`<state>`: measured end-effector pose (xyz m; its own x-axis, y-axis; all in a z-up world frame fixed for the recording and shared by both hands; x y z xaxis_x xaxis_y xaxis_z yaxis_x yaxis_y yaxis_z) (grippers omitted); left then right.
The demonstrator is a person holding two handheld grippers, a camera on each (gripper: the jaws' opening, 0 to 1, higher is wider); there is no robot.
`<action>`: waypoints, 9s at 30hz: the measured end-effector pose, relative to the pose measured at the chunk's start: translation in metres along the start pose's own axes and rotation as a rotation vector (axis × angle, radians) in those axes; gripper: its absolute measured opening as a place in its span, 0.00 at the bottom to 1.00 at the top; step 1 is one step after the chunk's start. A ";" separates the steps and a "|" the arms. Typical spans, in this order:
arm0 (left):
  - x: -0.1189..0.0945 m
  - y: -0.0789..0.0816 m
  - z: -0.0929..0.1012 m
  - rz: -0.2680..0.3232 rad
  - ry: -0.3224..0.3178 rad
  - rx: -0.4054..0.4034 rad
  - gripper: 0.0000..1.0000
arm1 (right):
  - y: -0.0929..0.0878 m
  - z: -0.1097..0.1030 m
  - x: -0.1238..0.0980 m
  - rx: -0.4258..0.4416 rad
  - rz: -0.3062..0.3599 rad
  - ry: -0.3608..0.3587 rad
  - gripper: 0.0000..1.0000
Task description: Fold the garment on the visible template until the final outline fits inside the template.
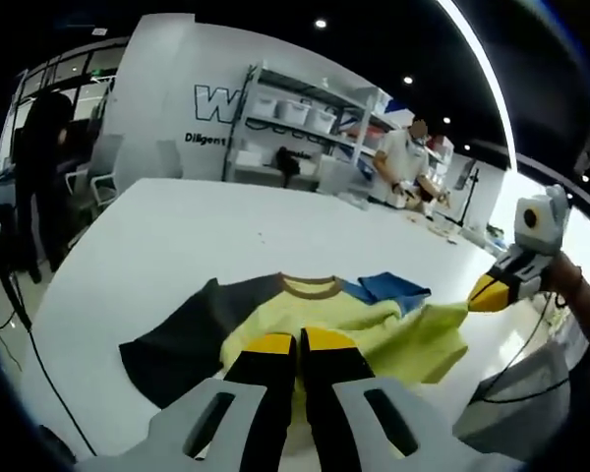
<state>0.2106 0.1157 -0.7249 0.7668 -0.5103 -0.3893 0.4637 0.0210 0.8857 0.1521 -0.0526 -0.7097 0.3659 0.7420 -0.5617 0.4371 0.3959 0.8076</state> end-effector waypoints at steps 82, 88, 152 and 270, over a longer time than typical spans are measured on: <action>-0.042 -0.092 -0.028 -0.307 0.132 0.079 0.01 | -0.129 0.010 0.040 0.212 -0.318 -0.097 0.00; -0.042 -0.095 -0.021 -0.328 0.112 0.089 0.01 | -0.135 0.015 0.019 0.314 -0.346 -0.149 0.00; -0.063 -0.105 -0.004 -0.474 0.158 0.077 0.49 | -0.160 0.050 -0.081 0.313 -0.464 -0.485 0.42; 0.088 -0.034 -0.180 -0.235 0.435 -0.128 0.42 | -0.099 0.361 -0.038 0.481 0.013 -0.827 0.26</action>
<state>0.3423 0.2246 -0.8351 0.7366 -0.1097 -0.6673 0.6753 0.0674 0.7344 0.3920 -0.3153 -0.8331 0.7570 0.0548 -0.6512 0.6526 -0.0113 0.7577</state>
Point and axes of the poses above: the point that each gripper's makers call its tool centre point, and the gripper's own axes: x roughly forward along the fingers, z roughly to its right, y roughly out of its top, the point moved 1 cm from there along -x, roughly backward along the fingers, and after that the axes turned 1 degree about z, right-handed, at the moved point
